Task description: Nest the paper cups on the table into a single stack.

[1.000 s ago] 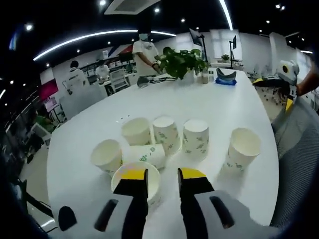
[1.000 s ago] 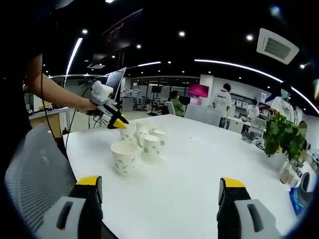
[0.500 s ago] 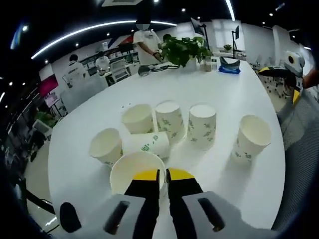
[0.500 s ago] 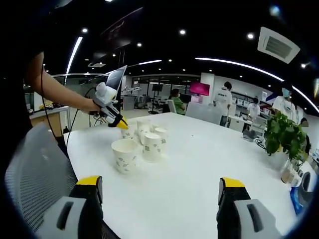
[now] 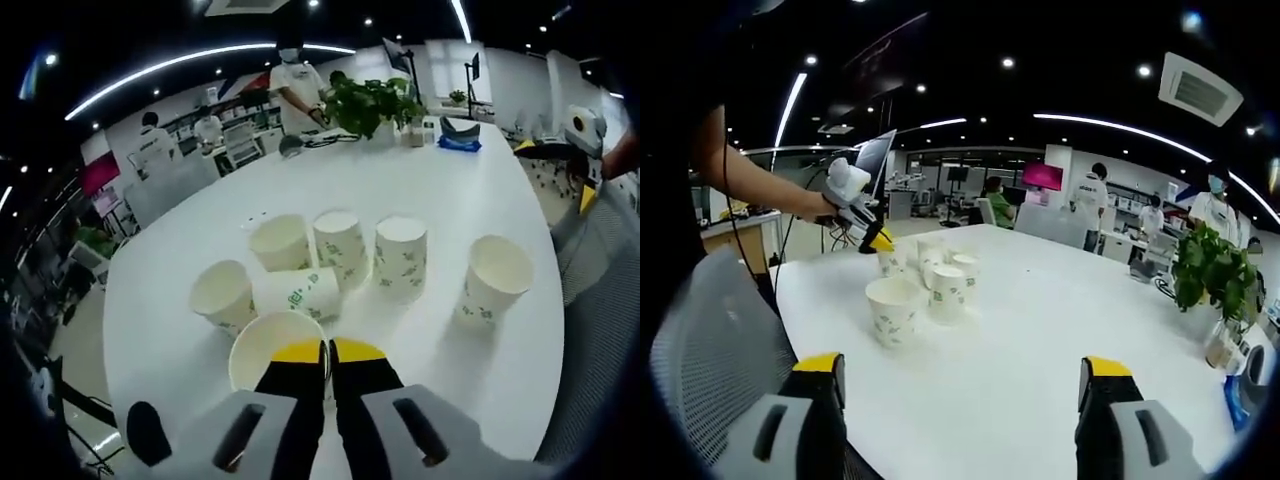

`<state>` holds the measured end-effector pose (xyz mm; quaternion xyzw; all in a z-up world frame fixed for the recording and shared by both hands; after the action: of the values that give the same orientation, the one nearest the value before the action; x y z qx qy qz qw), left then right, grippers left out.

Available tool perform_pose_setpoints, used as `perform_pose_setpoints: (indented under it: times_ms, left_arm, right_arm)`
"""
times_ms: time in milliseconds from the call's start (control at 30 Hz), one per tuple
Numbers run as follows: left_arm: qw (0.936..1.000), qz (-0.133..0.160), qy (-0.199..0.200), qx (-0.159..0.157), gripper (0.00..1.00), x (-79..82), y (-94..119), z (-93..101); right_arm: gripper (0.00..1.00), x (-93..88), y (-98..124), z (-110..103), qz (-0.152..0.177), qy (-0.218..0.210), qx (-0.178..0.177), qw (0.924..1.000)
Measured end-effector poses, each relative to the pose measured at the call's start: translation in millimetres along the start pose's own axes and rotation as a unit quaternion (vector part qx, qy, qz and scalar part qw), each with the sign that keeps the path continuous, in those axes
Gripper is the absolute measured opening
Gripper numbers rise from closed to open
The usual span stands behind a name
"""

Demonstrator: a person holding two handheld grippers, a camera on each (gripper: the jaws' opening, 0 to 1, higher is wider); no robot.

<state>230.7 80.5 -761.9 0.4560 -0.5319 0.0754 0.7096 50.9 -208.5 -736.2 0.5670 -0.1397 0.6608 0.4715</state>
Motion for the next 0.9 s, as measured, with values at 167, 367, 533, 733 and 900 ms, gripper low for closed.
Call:
perform_pose_setpoints:
  times_ms: [167, 367, 533, 733, 900]
  left_arm:
    - [0.9999, 0.002, 0.006, -0.009, 0.0, 10.2, 13, 13.6]
    - [0.9997, -0.006, 0.0, -0.022, 0.0, 17.8, 27, 29.6]
    - [0.9993, -0.003, -0.008, -0.036, 0.0, 32.6, 39, 50.3]
    - [0.998, 0.009, -0.019, -0.059, 0.0, 54.5, 47, 79.8]
    - [0.9959, 0.029, -0.02, -0.084, 0.0, 72.9, 56, 104.9]
  right_arm:
    - [1.0, 2.8, 0, 0, 0.009, -0.005, 0.0, 0.9999]
    - [1.0, 4.9, 1, 1, 0.013, -0.008, -0.003, 0.9999]
    - [1.0, 5.0, 1, 0, 0.013, -0.006, 0.001, 0.9999]
    - [1.0, 4.9, 1, 1, 0.014, -0.005, 0.001, 0.9999]
    - [1.0, 4.1, 1, 0, 0.011, -0.006, 0.004, 0.9999]
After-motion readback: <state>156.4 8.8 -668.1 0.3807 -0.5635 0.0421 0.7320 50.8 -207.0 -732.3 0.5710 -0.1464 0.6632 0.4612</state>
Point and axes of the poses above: the point that each gripper's makers call its tool centre point, and the gripper's own axes: y roughly backward along the fingers, z roughly to its right, x roughly out of its top, the point moved 1 cm from there along y, roughly backward along the fingers, and after that the axes turned 13 degrees about y, right-handed, at the moved point
